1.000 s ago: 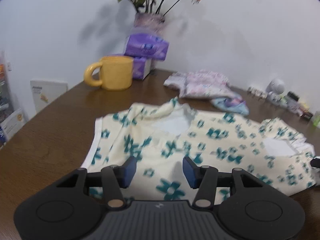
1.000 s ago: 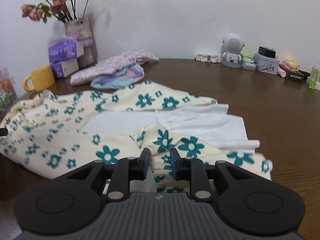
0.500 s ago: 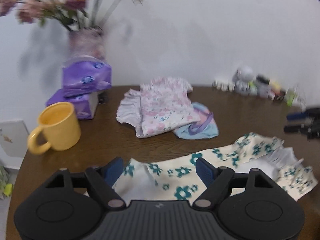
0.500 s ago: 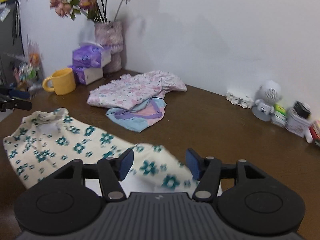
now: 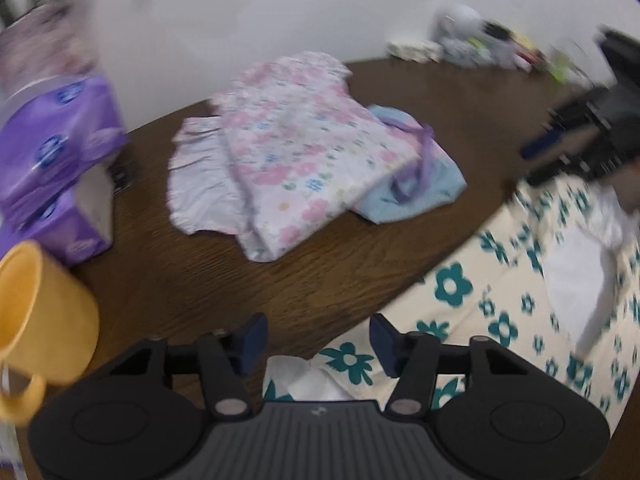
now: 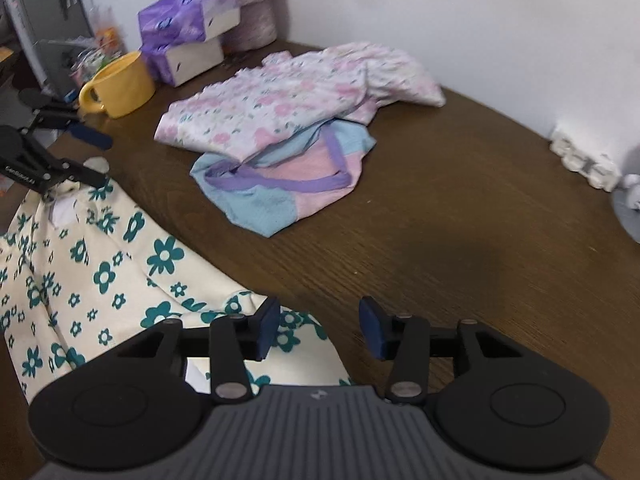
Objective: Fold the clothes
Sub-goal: 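Grasp one shirt shoulder with the left gripper while the right gripper grasps the other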
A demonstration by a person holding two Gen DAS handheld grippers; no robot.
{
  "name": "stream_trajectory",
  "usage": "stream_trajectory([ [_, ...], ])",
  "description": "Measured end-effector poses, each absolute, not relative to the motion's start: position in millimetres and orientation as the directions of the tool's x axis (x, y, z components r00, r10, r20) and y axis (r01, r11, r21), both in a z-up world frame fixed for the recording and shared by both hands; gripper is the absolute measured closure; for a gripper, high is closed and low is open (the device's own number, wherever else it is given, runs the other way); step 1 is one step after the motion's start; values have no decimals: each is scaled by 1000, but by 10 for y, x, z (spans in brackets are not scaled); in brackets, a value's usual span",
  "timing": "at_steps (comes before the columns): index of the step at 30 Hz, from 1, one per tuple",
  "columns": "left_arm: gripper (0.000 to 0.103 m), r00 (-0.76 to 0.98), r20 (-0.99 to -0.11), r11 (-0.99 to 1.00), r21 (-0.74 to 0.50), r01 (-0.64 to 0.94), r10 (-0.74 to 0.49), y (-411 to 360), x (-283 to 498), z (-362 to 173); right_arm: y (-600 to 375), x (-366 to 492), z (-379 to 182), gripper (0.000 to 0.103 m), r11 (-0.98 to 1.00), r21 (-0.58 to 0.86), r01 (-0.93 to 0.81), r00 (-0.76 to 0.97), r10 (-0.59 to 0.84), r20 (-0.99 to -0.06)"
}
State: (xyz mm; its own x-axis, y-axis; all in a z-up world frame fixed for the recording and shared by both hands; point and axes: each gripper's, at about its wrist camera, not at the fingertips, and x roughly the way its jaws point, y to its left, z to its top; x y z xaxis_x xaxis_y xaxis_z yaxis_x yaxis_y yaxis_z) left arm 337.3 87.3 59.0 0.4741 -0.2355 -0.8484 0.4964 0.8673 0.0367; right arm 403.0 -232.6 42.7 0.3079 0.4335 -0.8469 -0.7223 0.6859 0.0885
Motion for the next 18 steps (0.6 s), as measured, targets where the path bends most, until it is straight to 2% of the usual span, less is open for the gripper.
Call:
stream_trajectory([
  [4, 54, 429, -859, 801, 36, 597, -281, 802, 3366, 503, -2292, 4074, 372, 61, 656, 110, -747, 269, 449, -852],
  [9, 61, 396, -878, 753, 63, 655, -271, 713, 3379, 418, -2262, 4086, 338, 64, 631, 95, -770, 248, 433, -867],
  [18, 61, 330, -901, 704, 40, 709, -282, 666, 3490, 413, -2189, 4072, 310, 69, 589, 67, -806, 230, 414, -881],
])
